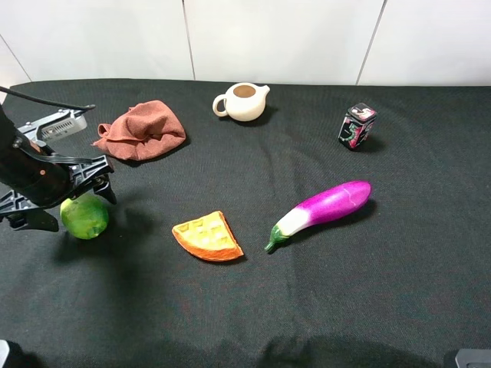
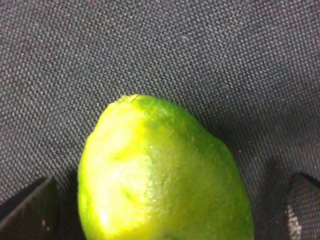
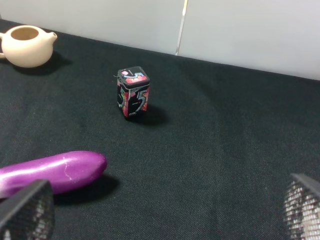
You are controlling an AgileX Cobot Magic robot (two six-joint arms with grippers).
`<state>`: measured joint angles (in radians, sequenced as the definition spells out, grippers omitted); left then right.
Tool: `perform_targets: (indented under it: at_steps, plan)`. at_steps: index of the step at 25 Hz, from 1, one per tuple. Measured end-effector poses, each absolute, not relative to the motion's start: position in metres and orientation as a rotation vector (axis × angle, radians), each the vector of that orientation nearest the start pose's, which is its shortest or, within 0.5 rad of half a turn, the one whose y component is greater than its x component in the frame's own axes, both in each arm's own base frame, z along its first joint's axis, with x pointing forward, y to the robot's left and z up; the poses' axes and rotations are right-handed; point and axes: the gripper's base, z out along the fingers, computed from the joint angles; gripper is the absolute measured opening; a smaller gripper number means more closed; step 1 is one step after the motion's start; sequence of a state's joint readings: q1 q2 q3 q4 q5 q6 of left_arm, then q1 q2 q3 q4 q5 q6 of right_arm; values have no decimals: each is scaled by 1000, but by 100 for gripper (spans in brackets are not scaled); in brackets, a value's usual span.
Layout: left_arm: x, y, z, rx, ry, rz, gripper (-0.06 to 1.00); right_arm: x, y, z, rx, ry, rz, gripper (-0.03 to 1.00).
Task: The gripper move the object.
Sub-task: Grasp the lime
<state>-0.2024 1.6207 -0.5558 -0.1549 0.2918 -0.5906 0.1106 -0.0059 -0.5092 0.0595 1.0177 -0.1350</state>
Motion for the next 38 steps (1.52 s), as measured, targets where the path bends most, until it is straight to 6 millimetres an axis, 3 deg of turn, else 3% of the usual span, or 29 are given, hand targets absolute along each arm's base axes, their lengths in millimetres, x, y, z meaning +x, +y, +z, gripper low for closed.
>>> perform_targets:
  at_steps: [10, 26, 30, 38]
  plan:
    - [231, -54, 104, -782, 2843, -218, 85, -6, 4, 283, -245, 1970, 55, 69]
    - [234, -54, 105, -779, 2817, -230, 82, -6, 4, 283, -245, 1970, 55, 69]
    - [234, -54, 105, -780, 2817, -230, 73, -6, 4, 283, -245, 1970, 55, 69]
    - [234, -54, 105, -778, 2811, -233, 73, -6, 4, 283, -245, 1970, 56, 69]
